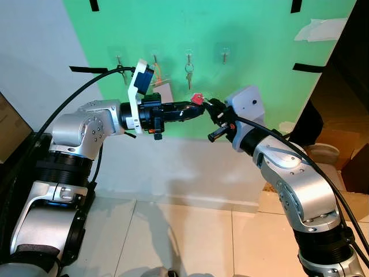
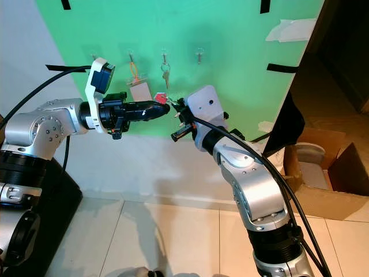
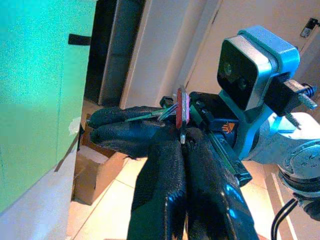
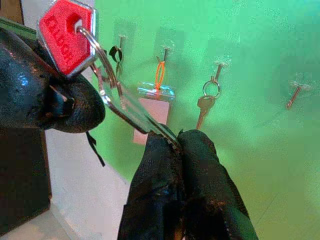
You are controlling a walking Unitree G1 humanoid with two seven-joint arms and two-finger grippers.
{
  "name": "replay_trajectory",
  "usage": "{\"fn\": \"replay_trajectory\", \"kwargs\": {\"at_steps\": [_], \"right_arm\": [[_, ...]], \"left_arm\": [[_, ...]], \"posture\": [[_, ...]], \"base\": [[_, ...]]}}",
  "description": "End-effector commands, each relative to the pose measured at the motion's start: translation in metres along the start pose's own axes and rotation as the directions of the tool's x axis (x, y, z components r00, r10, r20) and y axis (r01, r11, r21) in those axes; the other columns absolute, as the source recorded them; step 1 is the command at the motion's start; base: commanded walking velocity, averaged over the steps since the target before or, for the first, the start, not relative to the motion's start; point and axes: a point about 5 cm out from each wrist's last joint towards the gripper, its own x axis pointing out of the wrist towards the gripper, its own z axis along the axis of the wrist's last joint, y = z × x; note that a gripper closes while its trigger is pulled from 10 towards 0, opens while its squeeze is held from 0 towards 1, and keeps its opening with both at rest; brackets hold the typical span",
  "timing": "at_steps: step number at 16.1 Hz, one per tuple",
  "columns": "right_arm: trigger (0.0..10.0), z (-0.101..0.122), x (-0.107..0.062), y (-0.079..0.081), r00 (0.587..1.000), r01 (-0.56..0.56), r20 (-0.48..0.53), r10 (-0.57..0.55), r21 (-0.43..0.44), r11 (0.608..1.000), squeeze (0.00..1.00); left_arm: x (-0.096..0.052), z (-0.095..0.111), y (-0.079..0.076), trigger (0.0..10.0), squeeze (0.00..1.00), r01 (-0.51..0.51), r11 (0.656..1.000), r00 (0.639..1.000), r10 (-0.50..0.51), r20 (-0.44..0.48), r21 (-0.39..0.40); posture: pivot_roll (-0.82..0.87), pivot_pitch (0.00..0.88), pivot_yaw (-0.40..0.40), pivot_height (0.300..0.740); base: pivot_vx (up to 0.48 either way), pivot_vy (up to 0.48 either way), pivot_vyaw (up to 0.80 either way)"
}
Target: Hang keys on a hook
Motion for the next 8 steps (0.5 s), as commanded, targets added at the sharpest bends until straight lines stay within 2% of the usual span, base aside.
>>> {"fn": "replay_trajectory", "kwargs": {"at_steps": [1, 8], "right_arm": [[0.0, 0.0059, 0.0006, 0.0008, 0.999, -0.013, 0.034, 0.013, 0.006, 1.0, 0.0], [0.0, 0.007, 0.001, 0.002, 0.999, -0.02, 0.04, 0.02, 0.011, 1.0, 0.0]], "left_arm": [[-0.0044, 0.0016, 0.0001, 10.0, 0.0, -0.017, 1.0, 1.0, 0.017, 0.01, 0.01], [-0.0064, 0.0014, 0.0015, 10.0, 0.0, -0.03, 0.999, 1.0, 0.03, 0.008, 0.015]], "posture": [[-0.15, 0.0, 0.098, 0.74], [-0.15, 0.0, 0.097, 0.74]], "base": [[0.0, 0.0, 0.0], [0.0, 0.0, 0.0]]}}
